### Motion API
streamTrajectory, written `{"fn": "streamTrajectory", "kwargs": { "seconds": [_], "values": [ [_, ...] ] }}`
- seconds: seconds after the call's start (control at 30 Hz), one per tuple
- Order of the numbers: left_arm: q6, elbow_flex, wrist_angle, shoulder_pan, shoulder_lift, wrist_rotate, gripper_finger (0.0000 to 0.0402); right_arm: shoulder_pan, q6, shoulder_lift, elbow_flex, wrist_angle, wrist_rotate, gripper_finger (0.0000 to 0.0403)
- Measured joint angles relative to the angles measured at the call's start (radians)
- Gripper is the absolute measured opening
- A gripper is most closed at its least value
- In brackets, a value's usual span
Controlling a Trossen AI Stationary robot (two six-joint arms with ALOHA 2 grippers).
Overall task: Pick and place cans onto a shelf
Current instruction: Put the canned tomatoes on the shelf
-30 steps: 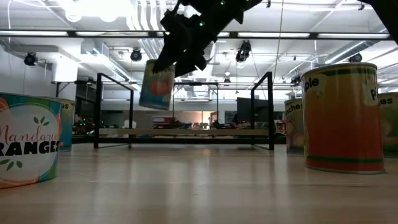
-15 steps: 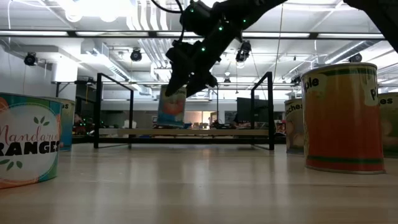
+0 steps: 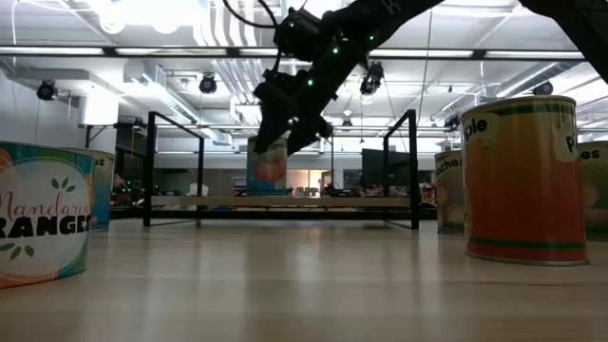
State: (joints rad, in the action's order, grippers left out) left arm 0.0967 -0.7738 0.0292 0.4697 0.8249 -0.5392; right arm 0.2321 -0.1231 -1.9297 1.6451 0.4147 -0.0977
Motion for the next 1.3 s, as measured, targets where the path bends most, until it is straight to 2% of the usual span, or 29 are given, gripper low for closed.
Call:
{"fn": "streamTrajectory", "kwargs": {
  "seconds": [0.23,0.37,0.47,0.67,0.83,0.93,1.07,1.3],
  "values": [
    [0.0,0.0,0.0,0.0,0.0,0.0,0.0,-0.011,-0.016,0.109,-0.001,0.072,-0.001,0.0364],
    [0.0,0.0,0.0,0.0,0.0,0.0,0.0,-0.07,0.022,0.219,-0.061,0.06,-0.026,0.034],
    [-0.001,0.0,0.0,0.0,0.002,0.0,0.0,-0.144,0.07,0.314,-0.169,-0.018,-0.081,0.0306],
    [-0.001,0.0,0.049,0.0,0.038,-0.001,0.0,-0.292,0.128,0.491,-0.477,-0.244,-0.087,0.0222],
    [0.006,0.0,0.143,-0.002,0.1,-0.002,0.0,-0.389,0.14,0.572,-0.718,-0.491,-0.113,0.0143],
    [0.007,0.0,0.185,-0.002,0.127,-0.002,0.0,-0.427,0.114,0.6,-0.807,-0.581,-0.125,0.0088],
    [-0.048,0.0,0.201,-0.003,0.16,-0.002,0.0,-0.488,0.116,0.617,-0.875,-0.608,-0.15,0.0021],
    [-0.142,0.0,0.216,-0.034,0.207,-0.002,0.0,-0.536,0.217,0.637,-0.922,-0.642,-0.192,0.0013]
  ]
}}
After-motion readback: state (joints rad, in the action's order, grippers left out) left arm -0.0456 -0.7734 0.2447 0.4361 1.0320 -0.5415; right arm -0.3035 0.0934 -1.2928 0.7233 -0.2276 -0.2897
